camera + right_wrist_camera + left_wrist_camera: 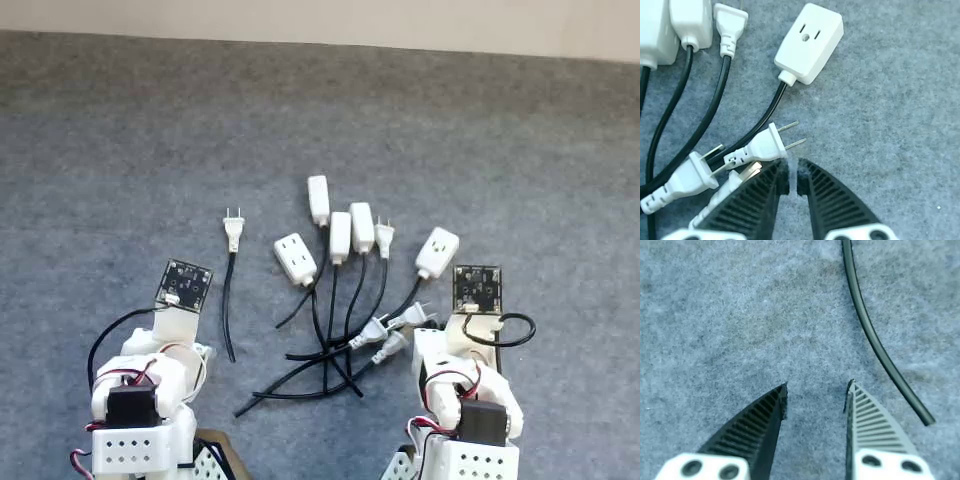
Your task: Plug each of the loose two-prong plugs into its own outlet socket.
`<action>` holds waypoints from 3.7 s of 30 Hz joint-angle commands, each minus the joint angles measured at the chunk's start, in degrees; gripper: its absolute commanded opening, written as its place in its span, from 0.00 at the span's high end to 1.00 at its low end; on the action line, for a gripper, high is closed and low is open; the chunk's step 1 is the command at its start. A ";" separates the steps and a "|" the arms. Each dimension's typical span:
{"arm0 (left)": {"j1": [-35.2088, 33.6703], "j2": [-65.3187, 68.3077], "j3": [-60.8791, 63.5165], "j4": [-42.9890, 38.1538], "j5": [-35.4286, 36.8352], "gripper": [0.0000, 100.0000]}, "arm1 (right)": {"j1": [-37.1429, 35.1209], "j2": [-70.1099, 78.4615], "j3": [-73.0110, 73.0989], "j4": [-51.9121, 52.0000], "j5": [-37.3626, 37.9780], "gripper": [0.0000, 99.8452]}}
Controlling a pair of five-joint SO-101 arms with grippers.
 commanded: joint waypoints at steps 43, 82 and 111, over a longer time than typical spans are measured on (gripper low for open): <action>18.51 -0.13 1.01 -1.58 0.09 0.80 | 0.13 20.62 -31.96 -7.16 8.35 0.90; 10.95 95.16 -99.74 13.63 5.45 0.74 | -1.98 47.34 -22.81 -14.02 0.79 0.90; 23.25 130.59 -105.98 1.58 37.45 0.71 | -2.42 36.53 -14.64 -17.71 -2.99 0.90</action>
